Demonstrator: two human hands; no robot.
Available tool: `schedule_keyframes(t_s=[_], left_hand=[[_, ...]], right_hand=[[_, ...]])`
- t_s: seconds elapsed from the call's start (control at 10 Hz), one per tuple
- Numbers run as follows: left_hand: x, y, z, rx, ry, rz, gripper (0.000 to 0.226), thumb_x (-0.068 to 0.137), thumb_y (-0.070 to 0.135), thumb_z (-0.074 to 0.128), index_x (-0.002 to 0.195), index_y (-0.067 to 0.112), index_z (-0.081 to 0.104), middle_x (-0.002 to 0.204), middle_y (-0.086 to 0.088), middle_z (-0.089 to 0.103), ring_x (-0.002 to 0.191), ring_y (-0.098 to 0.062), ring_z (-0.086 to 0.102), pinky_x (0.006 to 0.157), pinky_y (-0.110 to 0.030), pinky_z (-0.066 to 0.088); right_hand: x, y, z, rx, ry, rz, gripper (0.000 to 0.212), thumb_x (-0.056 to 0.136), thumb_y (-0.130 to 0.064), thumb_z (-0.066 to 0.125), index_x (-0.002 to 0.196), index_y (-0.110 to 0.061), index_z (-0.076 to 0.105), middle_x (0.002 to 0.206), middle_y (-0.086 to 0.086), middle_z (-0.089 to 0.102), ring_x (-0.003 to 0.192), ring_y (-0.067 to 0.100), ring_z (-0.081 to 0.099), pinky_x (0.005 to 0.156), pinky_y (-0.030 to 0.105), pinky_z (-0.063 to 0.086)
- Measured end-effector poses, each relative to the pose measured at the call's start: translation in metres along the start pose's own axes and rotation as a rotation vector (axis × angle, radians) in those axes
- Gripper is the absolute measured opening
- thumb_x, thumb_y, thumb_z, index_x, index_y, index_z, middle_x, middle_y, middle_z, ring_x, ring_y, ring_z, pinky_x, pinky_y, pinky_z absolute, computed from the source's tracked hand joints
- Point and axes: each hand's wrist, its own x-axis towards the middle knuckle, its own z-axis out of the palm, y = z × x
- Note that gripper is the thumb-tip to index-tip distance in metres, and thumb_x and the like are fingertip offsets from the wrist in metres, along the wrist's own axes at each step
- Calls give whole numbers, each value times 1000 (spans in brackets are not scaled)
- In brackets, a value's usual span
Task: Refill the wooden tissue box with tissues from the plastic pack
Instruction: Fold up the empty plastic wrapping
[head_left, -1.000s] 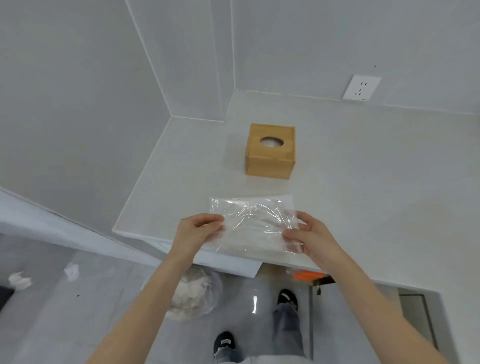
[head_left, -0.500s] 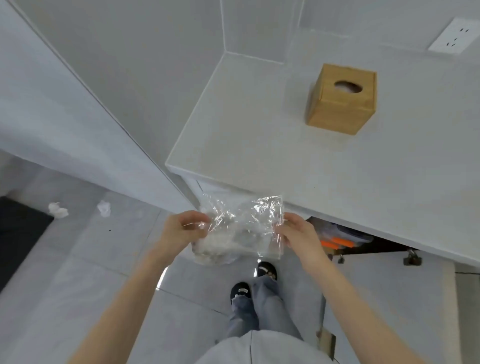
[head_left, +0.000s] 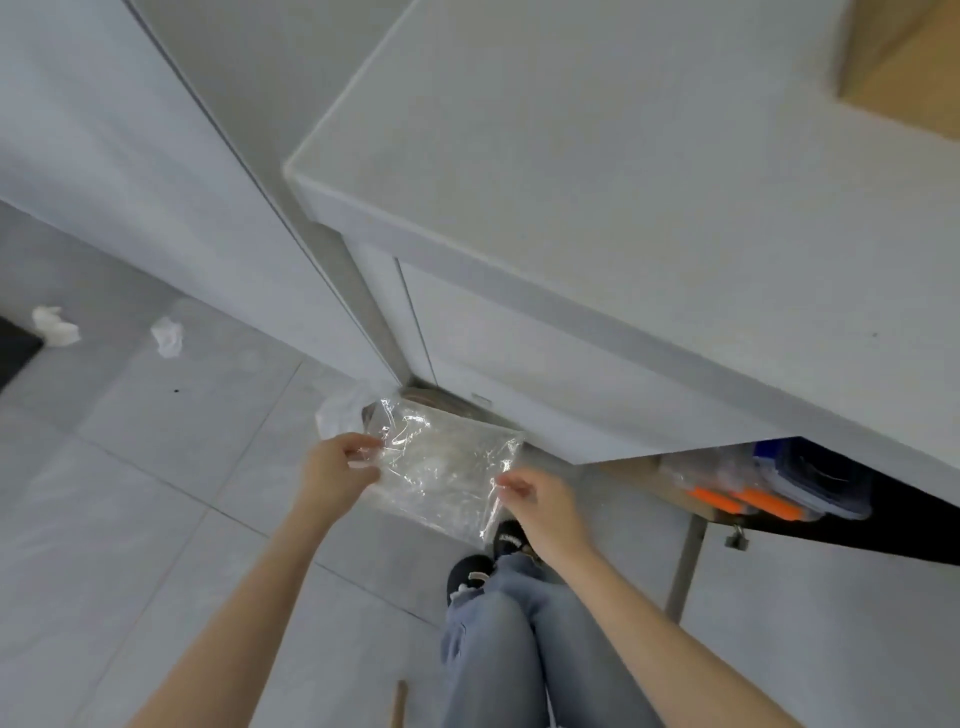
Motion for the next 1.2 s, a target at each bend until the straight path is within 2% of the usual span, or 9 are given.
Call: schedule_keyframes(t_s=[0.2, 0.4, 0.5, 0.6, 0.7, 0.8, 0.9, 1.1, 1.2], left_hand=[[77, -61, 46, 81, 62, -24, 33, 68, -6, 68, 99, 6, 68, 108, -13, 66, 97, -26, 61, 82, -28, 42], [140, -101, 78, 292, 76, 0, 37, 75, 12, 67, 112, 11, 64, 118, -15, 60, 111, -32, 53, 98, -41, 40], [157, -112, 92, 472, 47, -45, 38, 76, 21, 64, 113, 18, 59, 121, -8, 56, 117, -29, 45, 97, -42, 36], [165, -123, 104, 665, 36, -22, 43, 76, 29, 63, 117, 20, 54, 129, -1, 50, 125, -22, 38, 101, -39, 30], [169, -137, 118, 794, 66, 34, 59, 78, 37, 60, 132, 24, 40, 141, 4, 38, 134, -18, 25, 110, -40, 20], [161, -141, 129, 897, 20, 14, 65, 85, 45, 48, 141, 30, 20, 153, -5, 13, 142, -21, 3, 114, -47, 4], [149, -135, 130, 872, -1, -21, 60, 91, 45, 36, 144, 27, 13, 156, -7, -3, 143, -23, -7, 115, -49, 1], [106, -88, 103, 816, -77, 14, 59, 95, 47, 27, 146, 21, 10, 157, -6, -5, 144, -23, -10, 115, -48, 3], [72, -54, 78, 715, -55, 100, 59, 95, 45, 31, 146, 21, 13, 157, -5, 3, 144, -21, -3, 115, -45, 5]], right_hand=[[69, 48, 39, -125, -180, 44, 32, 93, -13, 45, 121, -17, 60, 120, 1, 64, 100, 9, 58, 82, 13, 43], [137, 71, 73, -235, -343, 106, 47, 94, -12, 39, 140, -16, 37, 134, -4, 49, 122, 11, 46, 95, 21, 35], [163, 81, 89, -275, -368, 144, 51, 90, -10, 40, 141, -18, 36, 140, 10, 45, 129, 25, 42, 104, 35, 36], [178, 93, 99, -497, -360, 57, 42, 87, -11, 40, 129, -9, 44, 132, 9, 48, 125, 29, 37, 102, 40, 36], [186, 110, 105, -829, -389, -80, 51, 92, -21, 36, 141, -14, 26, 152, 3, 24, 138, 31, 17, 113, 44, 20], [185, 118, 105, -1112, -380, -125, 60, 96, -30, 33, 148, -16, 5, 158, 8, -8, 144, 30, -3, 117, 47, 3], [179, 109, 101, -1152, -349, -100, 60, 97, -31, 30, 148, -18, 2, 157, 12, -15, 144, 31, -8, 117, 46, 0], [146, 58, 75, -919, -275, -153, 57, 96, -24, 31, 148, -17, 10, 158, 8, 4, 145, 23, 3, 118, 40, 6], [112, 18, 57, -784, -247, -228, 55, 94, -20, 34, 146, -14, 18, 155, 6, 23, 142, 21, 19, 119, 40, 14]])
